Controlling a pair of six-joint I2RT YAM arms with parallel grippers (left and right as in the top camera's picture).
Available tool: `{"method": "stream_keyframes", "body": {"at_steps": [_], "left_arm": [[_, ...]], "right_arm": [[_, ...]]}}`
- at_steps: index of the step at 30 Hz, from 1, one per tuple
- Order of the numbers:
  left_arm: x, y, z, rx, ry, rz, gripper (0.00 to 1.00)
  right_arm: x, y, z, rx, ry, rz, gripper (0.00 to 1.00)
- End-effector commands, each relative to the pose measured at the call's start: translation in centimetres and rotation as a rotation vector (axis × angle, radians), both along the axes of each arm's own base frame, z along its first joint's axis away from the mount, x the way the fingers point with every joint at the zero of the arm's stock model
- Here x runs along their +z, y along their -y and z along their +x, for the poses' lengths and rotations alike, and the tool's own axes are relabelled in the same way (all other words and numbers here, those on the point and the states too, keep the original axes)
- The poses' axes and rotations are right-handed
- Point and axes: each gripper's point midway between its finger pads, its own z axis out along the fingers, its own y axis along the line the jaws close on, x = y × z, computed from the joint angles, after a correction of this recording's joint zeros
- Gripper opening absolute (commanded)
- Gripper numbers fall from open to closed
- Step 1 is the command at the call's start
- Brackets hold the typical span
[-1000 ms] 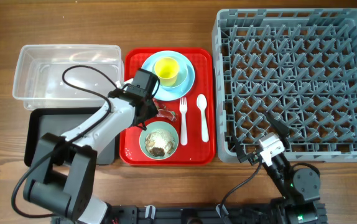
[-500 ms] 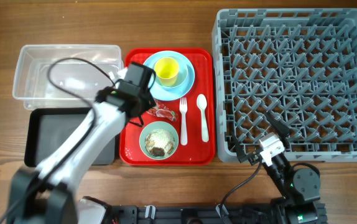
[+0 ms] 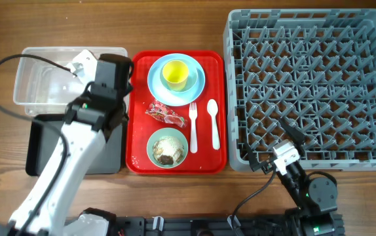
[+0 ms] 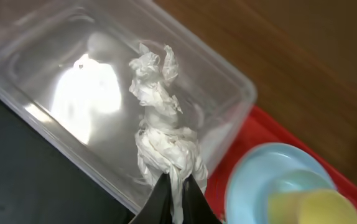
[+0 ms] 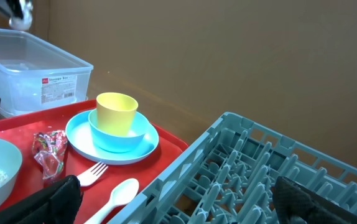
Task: Sort waste into correct bins and load items into the dishwasher rack
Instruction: 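Carry the tissue left and release it into the clear bin, then reach the left gripper to the red wrapper and pinch it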
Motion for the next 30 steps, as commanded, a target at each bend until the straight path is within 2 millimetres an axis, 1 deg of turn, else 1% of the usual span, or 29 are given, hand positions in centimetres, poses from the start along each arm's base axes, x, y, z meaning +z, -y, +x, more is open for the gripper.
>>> {"method": "stream_keyframes", "body": {"at_steps": [1, 2, 3, 4, 5, 6, 7, 8, 10, 12, 13, 15, 17, 18, 19, 21, 23, 24, 25, 27, 28, 29, 30], "left_arm": [[-3.4, -2.8, 1.1, 0.093, -0.077, 0.068, 0.07], [-4.2, -3.3, 1.5, 0.107, -0.09, 0.07, 0.09], [-4.9, -3.7, 1.8, 0.118, -0.098, 0.069, 0.17], [-5.6, -4.2, 2.2, 0.13, -0.106, 0.066, 0.32], [-6.0, -4.4, 2.4, 0.136, -0.108, 0.063, 0.58], [-6.2, -4.7, 2.6, 0.14, -0.111, 0.064, 0.88], [-6.2, -4.8, 2.8, 0.125, -0.112, 0.073, 1.0], [-6.0, -4.9, 3.0, 0.107, -0.112, 0.088, 1.0], [-4.9, -4.9, 3.3, 0.075, -0.098, 0.11, 1.0], [-3.5, -4.3, 3.4, 0.04, -0.072, 0.089, 1.0], [-2.8, -3.6, 3.4, 0.016, -0.054, 0.057, 1.0], [-0.8, -1.2, 3.1, -0.076, -0.007, -0.046, 1.0], [0.4, 1.0, 2.4, -0.163, 0.012, -0.132, 0.98], [1.0, 2.5, 1.8, -0.223, 0.014, -0.19, 0.93], [1.4, 4.6, 0.9, -0.306, 0.003, -0.273, 0.88], [1.6, 7.8, -0.7, -0.429, -0.035, -0.393, 0.77], [0.9, 10.5, -2.9, -0.519, -0.119, -0.48, 0.57], [0.3, 11.2, -3.9, -0.54, -0.166, -0.497, 0.45], [-0.6, 12.2, -5.3, -0.562, -0.235, -0.502, 0.38], [-2.0, 13.1, -6.8, -0.579, -0.317, -0.474, 0.33], [-2.7, 13.4, -7.4, -0.585, -0.35, -0.448, 0.27], [-3.2, 13.7, -7.7, -0.588, -0.375, -0.418, 0.24], [-3.8, 13.9, -8.0, -0.593, -0.394, -0.383, 0.18]], "right_arm": [[0.2, -0.1, -0.1, 0.006, 0.01, 0.001, 1.0], [0.2, -0.1, -0.1, 0.006, 0.01, 0.0, 1.0], [0.2, -0.1, -0.1, 0.006, 0.01, 0.001, 1.0], [0.2, -0.1, -0.1, 0.006, 0.01, 0.0, 1.0], [0.2, -0.1, -0.1, 0.006, 0.01, 0.0, 1.0], [0.2, -0.1, -0.1, 0.006, 0.01, 0.0, 1.0], [0.2, -0.1, -0.1, 0.006, 0.01, 0.0, 1.0], [0.2, -0.1, -0.1, 0.006, 0.01, 0.001, 1.0], [0.2, -0.1, -0.1, 0.006, 0.01, 0.001, 1.0], [0.2, -0.1, -0.1, 0.006, 0.01, 0.001, 1.0], [0.2, -0.1, -0.1, 0.006, 0.01, 0.0, 1.0], [0.2, -0.1, -0.1, 0.006, 0.01, 0.0, 1.0], [0.2, -0.1, -0.1, 0.006, 0.01, 0.001, 1.0], [0.2, -0.1, -0.1, 0.006, 0.01, 0.001, 1.0], [0.2, -0.1, -0.1, 0.006, 0.01, 0.0, 1.0], [0.2, -0.1, -0.1, 0.006, 0.01, 0.001, 1.0], [0.2, -0.1, -0.1, 0.006, 0.01, 0.001, 1.0], [0.2, -0.1, -0.1, 0.006, 0.01, 0.001, 1.0], [0.2, -0.1, -0.1, 0.006, 0.01, 0.001, 1.0], [0.2, -0.1, -0.1, 0.006, 0.01, 0.0, 1.0], [0.2, -0.1, -0.1, 0.007, 0.01, 0.001, 1.0], [0.2, -0.1, -0.1, 0.006, 0.01, 0.001, 1.0], [0.2, -0.1, -0.1, 0.006, 0.01, 0.001, 1.0]]}}
